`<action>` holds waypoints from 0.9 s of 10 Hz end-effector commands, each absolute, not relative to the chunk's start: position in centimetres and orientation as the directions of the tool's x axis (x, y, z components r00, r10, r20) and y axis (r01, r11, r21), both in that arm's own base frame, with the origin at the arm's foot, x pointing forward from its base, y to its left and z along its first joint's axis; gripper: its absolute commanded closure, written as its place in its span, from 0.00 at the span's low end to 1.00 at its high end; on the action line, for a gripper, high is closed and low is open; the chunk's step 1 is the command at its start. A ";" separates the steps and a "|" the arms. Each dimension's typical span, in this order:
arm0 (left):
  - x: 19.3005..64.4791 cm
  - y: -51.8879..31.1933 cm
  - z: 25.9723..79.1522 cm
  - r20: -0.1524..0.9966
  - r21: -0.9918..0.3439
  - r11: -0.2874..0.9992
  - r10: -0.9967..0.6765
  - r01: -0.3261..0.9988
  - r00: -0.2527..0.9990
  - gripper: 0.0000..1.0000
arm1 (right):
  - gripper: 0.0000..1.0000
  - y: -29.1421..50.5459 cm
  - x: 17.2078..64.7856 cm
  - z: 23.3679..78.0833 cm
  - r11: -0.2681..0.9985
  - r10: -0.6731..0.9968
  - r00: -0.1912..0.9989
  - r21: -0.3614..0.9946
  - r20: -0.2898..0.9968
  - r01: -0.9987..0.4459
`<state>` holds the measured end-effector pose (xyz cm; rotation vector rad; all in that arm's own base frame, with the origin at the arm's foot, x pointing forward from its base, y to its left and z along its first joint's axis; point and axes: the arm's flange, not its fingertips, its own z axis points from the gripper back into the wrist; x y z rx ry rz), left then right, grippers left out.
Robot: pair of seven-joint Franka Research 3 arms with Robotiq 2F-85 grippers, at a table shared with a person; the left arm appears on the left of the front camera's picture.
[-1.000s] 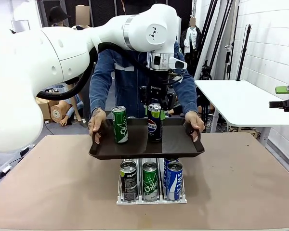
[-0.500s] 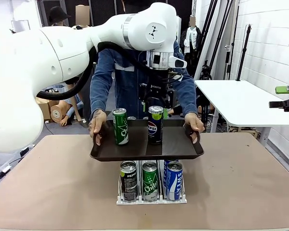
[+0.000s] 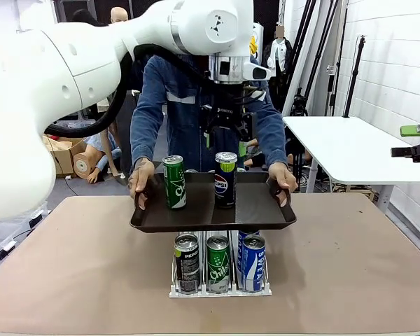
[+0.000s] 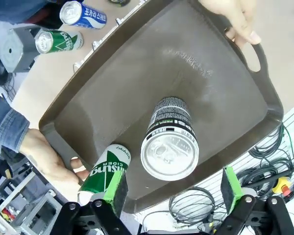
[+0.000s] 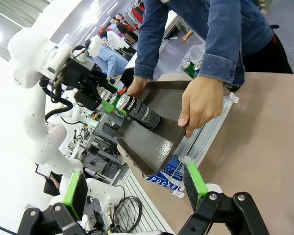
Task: Retrieve and hand over the desired beverage to the person.
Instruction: Place the picked can on the Handle tray extended by the person.
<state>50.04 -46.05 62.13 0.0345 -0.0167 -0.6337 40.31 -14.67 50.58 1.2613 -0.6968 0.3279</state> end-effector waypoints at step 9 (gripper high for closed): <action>49.6 -45.9 63.1 0.019 0.041 0.805 -0.593 0.592 0.805 0.00 | 0.00 -14.6 40.3 50.6 0.284 -0.149 0.750 0.754 0.645 -0.592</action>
